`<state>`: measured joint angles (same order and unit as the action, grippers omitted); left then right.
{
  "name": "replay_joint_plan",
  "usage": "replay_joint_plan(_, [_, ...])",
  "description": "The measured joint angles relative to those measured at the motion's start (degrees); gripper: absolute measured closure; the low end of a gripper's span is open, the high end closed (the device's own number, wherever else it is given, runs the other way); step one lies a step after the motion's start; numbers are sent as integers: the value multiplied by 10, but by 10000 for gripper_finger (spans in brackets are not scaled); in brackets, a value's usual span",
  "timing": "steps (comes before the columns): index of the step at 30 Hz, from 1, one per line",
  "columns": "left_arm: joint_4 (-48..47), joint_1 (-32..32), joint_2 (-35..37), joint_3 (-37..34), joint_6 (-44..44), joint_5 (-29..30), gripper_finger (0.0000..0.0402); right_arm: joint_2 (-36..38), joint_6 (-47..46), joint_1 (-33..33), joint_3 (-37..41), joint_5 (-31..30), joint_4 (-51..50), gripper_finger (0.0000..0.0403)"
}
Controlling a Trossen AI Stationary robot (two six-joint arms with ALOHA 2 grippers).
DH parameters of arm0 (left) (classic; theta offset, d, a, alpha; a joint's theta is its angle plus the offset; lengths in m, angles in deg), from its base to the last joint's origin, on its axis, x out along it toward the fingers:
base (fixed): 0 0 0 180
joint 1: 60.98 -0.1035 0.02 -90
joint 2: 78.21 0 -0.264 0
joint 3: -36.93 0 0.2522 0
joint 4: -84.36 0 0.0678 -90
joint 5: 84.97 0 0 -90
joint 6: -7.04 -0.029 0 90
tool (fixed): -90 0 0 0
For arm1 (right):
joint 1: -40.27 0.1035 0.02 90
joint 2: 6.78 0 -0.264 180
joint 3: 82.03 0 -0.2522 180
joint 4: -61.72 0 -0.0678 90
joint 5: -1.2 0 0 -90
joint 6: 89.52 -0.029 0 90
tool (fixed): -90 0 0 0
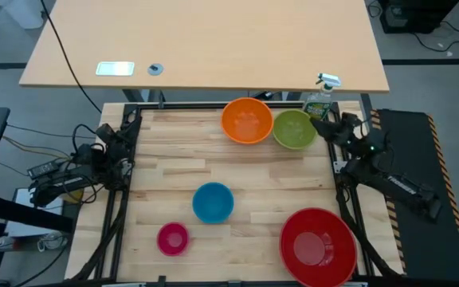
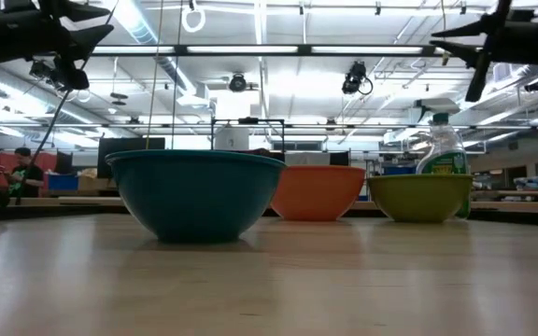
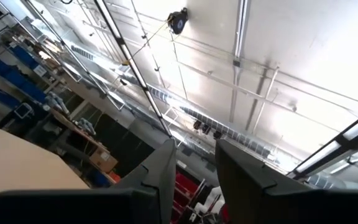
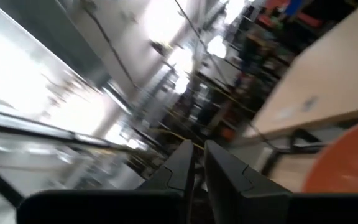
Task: Nest bowls inside each other
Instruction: Stack the orange bowl on the red bowl
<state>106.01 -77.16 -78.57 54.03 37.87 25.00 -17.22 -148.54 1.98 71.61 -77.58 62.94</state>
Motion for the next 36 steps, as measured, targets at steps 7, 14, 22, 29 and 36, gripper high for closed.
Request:
replay_joint_plan(7, [-25,0,-20,9,24,14,285,-165,107,34,-115,3,-78,355])
replay_joint_plan(14, [-166,0,-136,100,46,14,285,-359,220,76,-252,4,-167,355])
replay_joint_plan(22, [-419,-6,-274,244,45,12,285,-544,387,125,-433,4,-346,355])
replay_joint_plan(29, [-562,-14,-366,330,12,-5,275,-667,532,168,-532,-32,-477,348])
replay_joint_plan(36, [-648,-14,-436,372,-5,-77,212,-786,638,208,-622,-82,-587,248])
